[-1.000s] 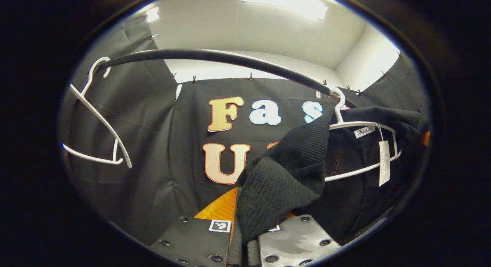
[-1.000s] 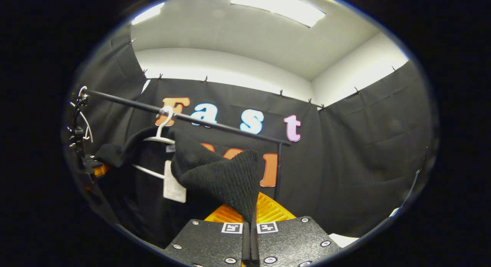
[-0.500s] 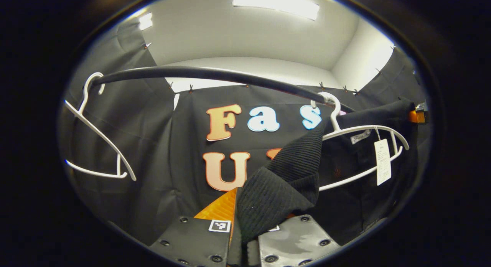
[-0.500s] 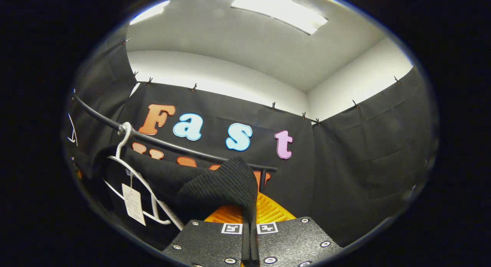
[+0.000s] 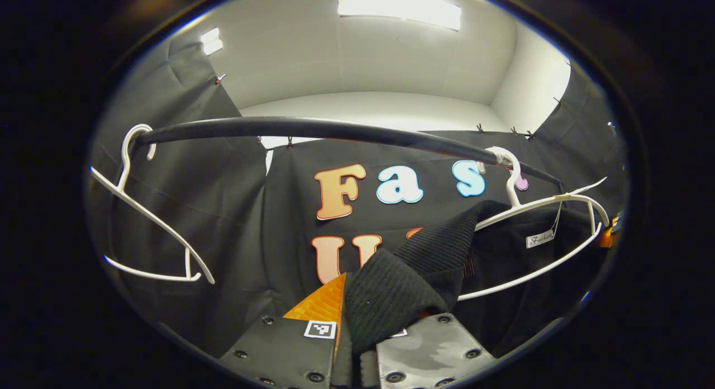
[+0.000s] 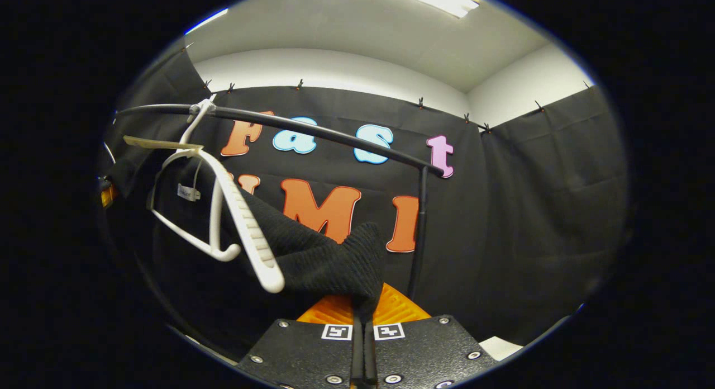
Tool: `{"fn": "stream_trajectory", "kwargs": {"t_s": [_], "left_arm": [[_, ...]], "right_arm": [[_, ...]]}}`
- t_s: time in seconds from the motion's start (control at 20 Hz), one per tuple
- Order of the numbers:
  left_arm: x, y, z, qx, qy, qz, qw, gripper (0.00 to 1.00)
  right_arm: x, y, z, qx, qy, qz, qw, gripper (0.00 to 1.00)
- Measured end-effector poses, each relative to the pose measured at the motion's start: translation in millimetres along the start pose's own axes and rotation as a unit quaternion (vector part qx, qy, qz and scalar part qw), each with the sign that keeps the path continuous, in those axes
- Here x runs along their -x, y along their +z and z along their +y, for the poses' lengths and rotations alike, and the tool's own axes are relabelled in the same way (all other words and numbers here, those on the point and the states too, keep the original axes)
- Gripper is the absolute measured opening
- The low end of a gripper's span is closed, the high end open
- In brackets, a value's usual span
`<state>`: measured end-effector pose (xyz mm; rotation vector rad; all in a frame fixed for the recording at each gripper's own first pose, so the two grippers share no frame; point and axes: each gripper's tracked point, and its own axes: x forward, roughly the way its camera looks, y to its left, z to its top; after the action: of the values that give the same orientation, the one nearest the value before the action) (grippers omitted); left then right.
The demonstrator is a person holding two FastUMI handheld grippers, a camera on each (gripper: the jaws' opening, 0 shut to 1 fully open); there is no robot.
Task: Grasp the clothes on the hanger with both hands and then place them into the laundry hamper below.
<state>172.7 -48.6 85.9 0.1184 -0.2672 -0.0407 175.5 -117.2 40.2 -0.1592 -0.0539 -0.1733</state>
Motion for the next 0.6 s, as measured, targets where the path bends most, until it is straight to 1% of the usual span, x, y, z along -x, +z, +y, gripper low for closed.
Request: {"fn": "stream_trajectory", "kwargs": {"t_s": [0.15,0.2,0.3,0.45,0.6], "left_arm": [[-14.5,9.7,13.3,-0.011,0.015,-0.011,1.000,0.14],[-20.3,13.6,17.3,-0.010,0.020,-0.016,1.000,0.14],[-37.4,18.2,30.0,-0.008,0.047,-0.027,0.999,0.14],[-65.0,5.4,39.5,-0.010,0.072,-0.009,0.997,0.14],[-83.1,-15.1,45.2,-0.026,0.081,0.012,0.996,0.14]], "right_arm": [[18.4,-7.1,20.4,0.010,0.013,0.000,1.000,0.00],[24.3,-9.7,25.9,0.004,0.019,0.002,1.000,0.00],[35.1,-14.3,39.5,-0.021,0.031,0.000,0.999,0.00],[38.3,-37.3,52.0,-0.024,0.031,0.015,0.999,0.00],[39.2,-52.2,59.5,-0.035,0.035,0.028,0.998,0.00]]}}
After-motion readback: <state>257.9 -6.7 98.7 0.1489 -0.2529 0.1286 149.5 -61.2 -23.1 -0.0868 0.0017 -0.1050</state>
